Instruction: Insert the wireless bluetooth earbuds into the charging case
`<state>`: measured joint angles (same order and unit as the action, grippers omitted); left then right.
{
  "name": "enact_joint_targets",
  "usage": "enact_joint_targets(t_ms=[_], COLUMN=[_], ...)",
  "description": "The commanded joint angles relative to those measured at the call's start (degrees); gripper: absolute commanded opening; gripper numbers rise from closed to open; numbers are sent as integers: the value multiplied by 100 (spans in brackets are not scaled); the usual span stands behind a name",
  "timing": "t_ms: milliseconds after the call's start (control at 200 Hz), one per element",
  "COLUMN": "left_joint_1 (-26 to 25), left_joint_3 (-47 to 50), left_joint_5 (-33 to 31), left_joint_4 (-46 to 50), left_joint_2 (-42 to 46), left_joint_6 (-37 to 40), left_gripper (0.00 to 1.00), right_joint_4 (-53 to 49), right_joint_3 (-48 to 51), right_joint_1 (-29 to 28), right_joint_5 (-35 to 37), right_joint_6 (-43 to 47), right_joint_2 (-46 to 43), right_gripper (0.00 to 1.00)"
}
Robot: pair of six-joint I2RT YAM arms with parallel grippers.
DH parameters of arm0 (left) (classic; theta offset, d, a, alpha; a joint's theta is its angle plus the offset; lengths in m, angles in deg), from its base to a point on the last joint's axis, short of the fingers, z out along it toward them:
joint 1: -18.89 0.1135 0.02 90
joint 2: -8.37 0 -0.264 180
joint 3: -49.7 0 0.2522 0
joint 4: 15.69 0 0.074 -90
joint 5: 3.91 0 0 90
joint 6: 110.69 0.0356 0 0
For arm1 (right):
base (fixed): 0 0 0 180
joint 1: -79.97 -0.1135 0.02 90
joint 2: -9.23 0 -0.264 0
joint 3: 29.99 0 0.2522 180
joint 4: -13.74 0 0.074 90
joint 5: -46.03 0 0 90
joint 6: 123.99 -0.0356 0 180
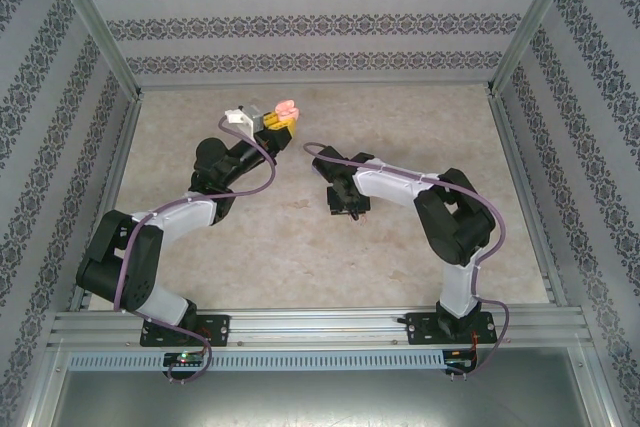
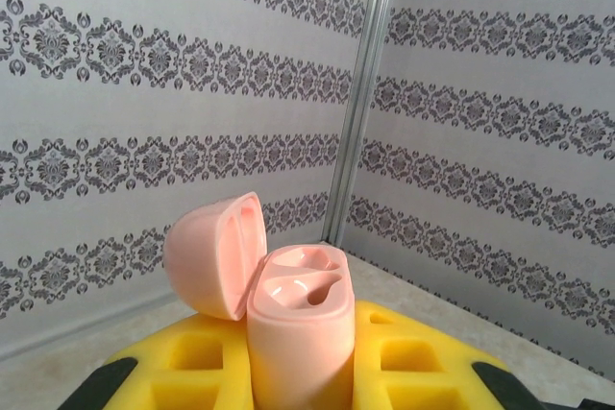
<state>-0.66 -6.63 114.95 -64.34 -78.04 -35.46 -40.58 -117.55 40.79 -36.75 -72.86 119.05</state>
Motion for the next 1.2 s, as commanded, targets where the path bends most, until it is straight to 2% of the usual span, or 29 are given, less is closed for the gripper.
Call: enact_joint_targets(t_ms=[0,275,1054,1194], left_joint_1=[-71,-71,-71,-68], left_joint_3=[16,27,-86,-136], left_joint_5=[-78,-162,-76,12], left_joint_4=[-602,-437,-165,-104], left_joint_2=[232,282,291,297], left_joint_6=[-170,-145,-96,-104], left_gripper=[0,0,0,0], right_joint_4=[-155,-58,200,328], right_joint_3=[-69,21,474,609], right_joint_1=[-46,-42,40,98], right_joint_5=[227,247,60,-67], right_joint_6=[-127,-138,-151,-125], right_joint_2=[123,230,40,-26], right_gripper=[38,33,29,23])
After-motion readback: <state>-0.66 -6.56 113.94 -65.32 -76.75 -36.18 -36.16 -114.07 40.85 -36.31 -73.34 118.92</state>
